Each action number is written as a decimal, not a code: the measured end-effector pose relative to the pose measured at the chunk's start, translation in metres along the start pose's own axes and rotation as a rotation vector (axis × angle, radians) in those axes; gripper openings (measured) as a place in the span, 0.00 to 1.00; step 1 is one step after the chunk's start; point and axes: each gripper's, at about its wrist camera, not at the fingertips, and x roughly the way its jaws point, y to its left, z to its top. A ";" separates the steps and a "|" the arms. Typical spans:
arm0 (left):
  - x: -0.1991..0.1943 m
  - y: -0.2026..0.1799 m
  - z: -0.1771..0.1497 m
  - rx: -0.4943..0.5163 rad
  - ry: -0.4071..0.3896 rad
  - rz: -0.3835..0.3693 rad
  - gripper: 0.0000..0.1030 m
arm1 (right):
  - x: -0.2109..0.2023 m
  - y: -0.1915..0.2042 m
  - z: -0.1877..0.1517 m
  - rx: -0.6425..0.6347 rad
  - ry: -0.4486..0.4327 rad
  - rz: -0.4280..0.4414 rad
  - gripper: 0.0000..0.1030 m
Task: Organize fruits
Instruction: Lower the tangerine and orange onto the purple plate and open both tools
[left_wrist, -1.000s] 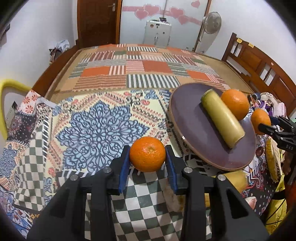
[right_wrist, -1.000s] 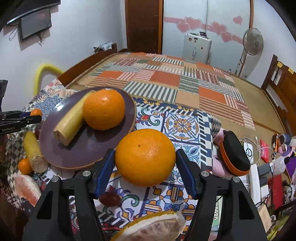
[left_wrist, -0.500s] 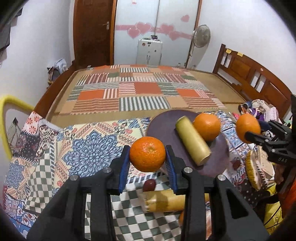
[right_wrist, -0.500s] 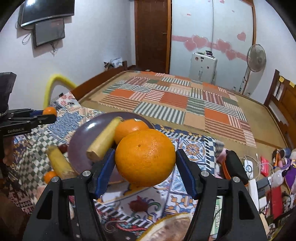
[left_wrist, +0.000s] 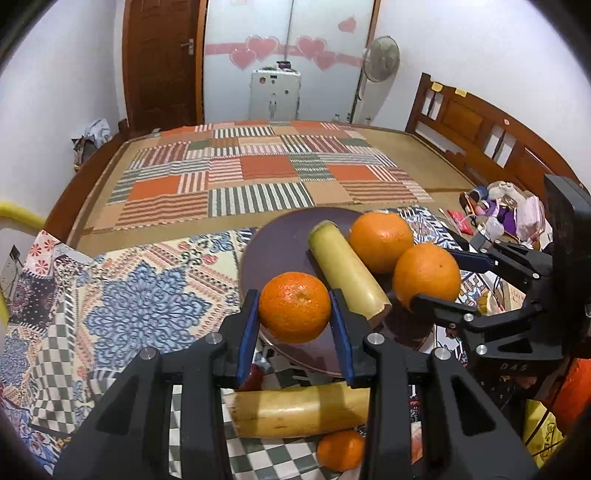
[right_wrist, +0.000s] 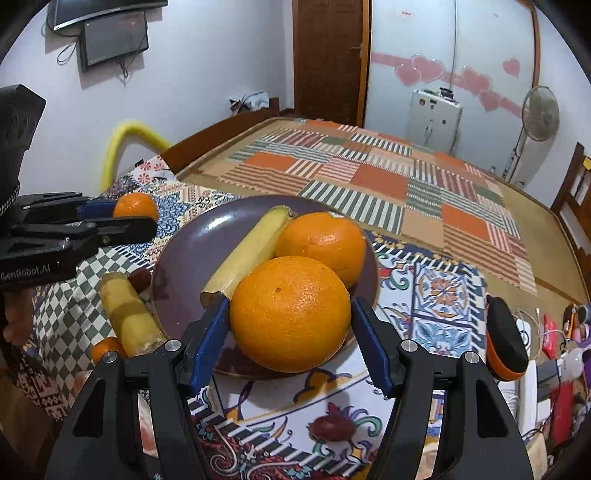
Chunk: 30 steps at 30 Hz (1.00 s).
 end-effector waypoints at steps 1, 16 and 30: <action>0.003 -0.001 0.000 0.001 0.007 -0.002 0.36 | 0.001 0.000 0.001 -0.001 0.001 0.003 0.61; 0.039 -0.011 -0.003 0.014 0.095 -0.018 0.36 | 0.013 -0.007 0.002 0.009 0.024 -0.008 0.62; 0.053 -0.015 -0.002 0.017 0.137 -0.024 0.36 | 0.014 -0.001 0.004 0.001 0.028 -0.020 0.63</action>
